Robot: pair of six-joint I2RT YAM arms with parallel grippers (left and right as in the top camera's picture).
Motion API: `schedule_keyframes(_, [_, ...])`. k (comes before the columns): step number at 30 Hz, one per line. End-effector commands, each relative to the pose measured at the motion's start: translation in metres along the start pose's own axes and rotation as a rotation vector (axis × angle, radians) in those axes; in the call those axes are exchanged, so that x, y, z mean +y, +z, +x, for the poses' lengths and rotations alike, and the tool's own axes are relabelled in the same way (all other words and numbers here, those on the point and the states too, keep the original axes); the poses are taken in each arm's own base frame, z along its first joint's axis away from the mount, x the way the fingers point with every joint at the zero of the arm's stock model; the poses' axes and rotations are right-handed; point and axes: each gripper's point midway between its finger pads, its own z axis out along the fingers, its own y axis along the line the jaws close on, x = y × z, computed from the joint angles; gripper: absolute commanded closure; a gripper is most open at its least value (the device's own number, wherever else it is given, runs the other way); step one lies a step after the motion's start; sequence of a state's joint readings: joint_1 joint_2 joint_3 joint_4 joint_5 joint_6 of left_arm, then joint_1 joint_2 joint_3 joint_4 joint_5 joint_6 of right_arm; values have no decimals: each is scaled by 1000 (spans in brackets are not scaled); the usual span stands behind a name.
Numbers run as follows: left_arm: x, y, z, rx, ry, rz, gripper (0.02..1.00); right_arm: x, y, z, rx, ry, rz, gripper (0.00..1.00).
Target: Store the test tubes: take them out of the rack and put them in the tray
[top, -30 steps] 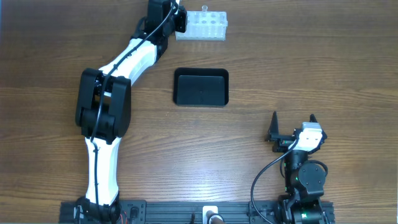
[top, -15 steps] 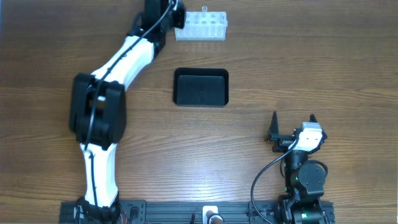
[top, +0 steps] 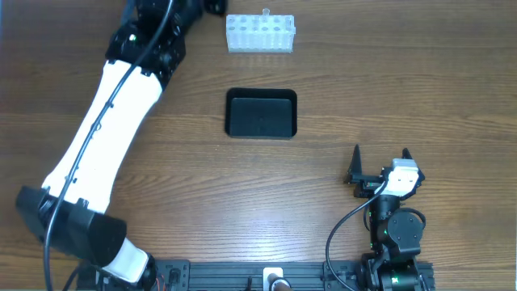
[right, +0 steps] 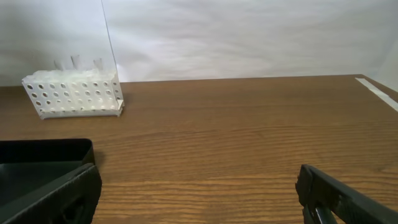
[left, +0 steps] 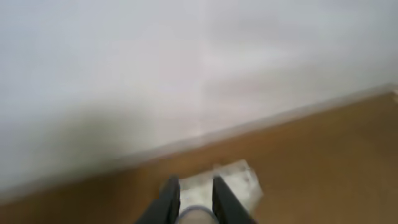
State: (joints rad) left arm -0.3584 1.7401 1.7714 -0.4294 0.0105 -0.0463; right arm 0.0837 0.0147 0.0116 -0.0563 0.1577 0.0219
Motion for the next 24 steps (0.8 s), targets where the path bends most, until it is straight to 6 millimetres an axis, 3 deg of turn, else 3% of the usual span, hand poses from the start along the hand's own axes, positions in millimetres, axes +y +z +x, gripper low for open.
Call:
schedule_keyframes(1, [-6, 4, 73, 263, -199, -35, 939, -1, 0, 2, 3, -1, 2, 9])
schedule_keyframes(5, [-6, 7, 134, 450, -287, -128, 978, -1, 0, 2, 3, -1, 2, 9])
schedule_keyframes(8, [-16, 12, 161, 526, -253, -163, 978, -1, 0, 2, 3, -1, 2, 7])
schedule_keyframes(14, [-32, 23, 189, 577, -161, -237, 967, -1, 0, 2, 2, -1, 2, 7])
schedule_keyframes(24, [-30, 45, 232, 661, -117, -287, 950, -1, 0, 2, 3, -1, 2, 7])
